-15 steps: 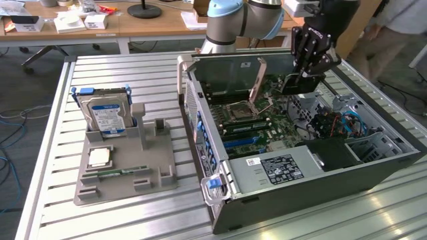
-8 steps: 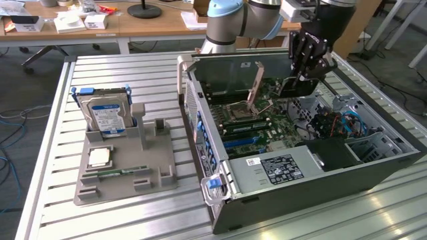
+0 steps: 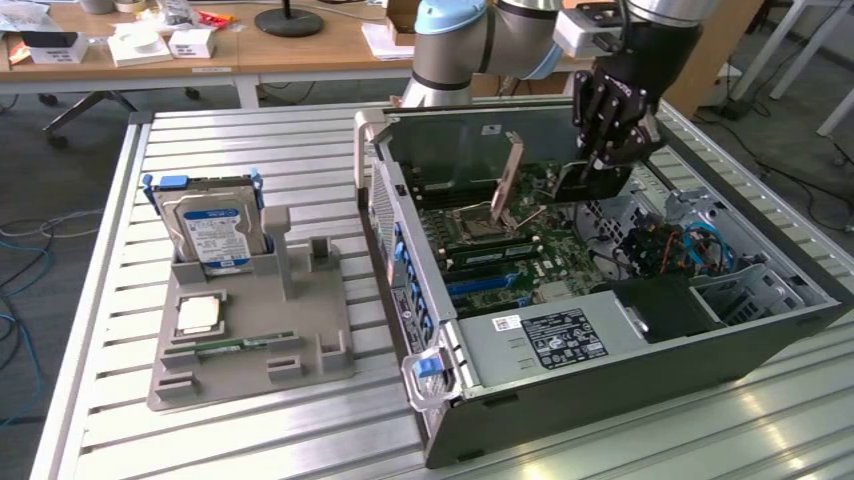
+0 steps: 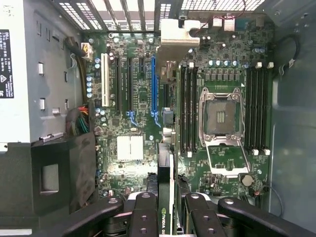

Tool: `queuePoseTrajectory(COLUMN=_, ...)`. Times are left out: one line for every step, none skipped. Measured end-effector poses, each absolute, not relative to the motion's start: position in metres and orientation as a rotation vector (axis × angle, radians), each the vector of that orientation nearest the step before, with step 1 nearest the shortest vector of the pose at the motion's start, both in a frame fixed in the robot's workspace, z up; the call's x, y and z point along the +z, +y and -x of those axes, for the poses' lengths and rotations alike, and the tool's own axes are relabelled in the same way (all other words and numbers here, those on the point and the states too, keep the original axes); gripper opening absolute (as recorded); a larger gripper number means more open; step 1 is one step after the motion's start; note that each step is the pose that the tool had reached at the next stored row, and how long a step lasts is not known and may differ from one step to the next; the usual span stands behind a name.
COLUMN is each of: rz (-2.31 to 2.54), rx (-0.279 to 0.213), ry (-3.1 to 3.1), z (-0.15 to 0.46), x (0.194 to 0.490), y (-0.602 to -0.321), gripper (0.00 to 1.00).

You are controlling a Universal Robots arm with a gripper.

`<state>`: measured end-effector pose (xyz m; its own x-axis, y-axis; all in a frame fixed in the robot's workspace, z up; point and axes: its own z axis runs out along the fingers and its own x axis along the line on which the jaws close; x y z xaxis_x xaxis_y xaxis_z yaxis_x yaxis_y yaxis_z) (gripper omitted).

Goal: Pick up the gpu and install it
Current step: 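Insert the gpu into the slot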

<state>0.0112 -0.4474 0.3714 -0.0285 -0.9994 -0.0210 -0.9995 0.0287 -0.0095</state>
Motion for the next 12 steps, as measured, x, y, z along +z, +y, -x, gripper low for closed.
queuePoseTrajectory(rz=2.174, rx=0.012, ry=2.238, z=-0.011, x=0.37, y=-0.447, gripper=0.26)
queuePoseTrajectory(rz=2.173, rx=0.012, ry=2.238, z=-0.011, x=0.369, y=-0.447, gripper=0.26)
queuePoseTrajectory(rz=2.173, rx=0.012, ry=2.239, z=-0.011, x=0.368, y=-0.447, gripper=0.26)
queuePoseTrajectory(rz=2.172, rx=0.012, ry=2.239, z=-0.01, x=0.367, y=-0.447, gripper=0.26)
queuePoseTrajectory(rz=2.172, rx=0.012, ry=2.24, z=-0.01, x=0.366, y=-0.447, gripper=0.26)
queuePoseTrajectory(rz=2.172, rx=0.012, ry=2.24, z=-0.01, x=0.364, y=-0.447, gripper=0.26)
queuePoseTrajectory(rz=2.171, rx=0.012, ry=2.24, z=-0.01, x=0.363, y=-0.447, gripper=0.26)
queuePoseTrajectory(rz=2.171, rx=0.012, ry=2.241, z=-0.01, x=0.362, y=-0.447, gripper=0.26)
queuePoseTrajectory(rz=2.171, rx=0.012, ry=2.241, z=-0.009, x=0.361, y=-0.447, gripper=0.26)
queuePoseTrajectory(rz=2.171, rx=0.012, ry=2.241, z=-0.009, x=0.36, y=-0.447, gripper=0.26)
queuePoseTrajectory(rz=2.17, rx=0.012, ry=2.241, z=-0.009, x=0.359, y=-0.447, gripper=0.26)
queuePoseTrajectory(rz=2.17, rx=0.012, ry=2.242, z=-0.009, x=0.358, y=-0.447, gripper=0.26)
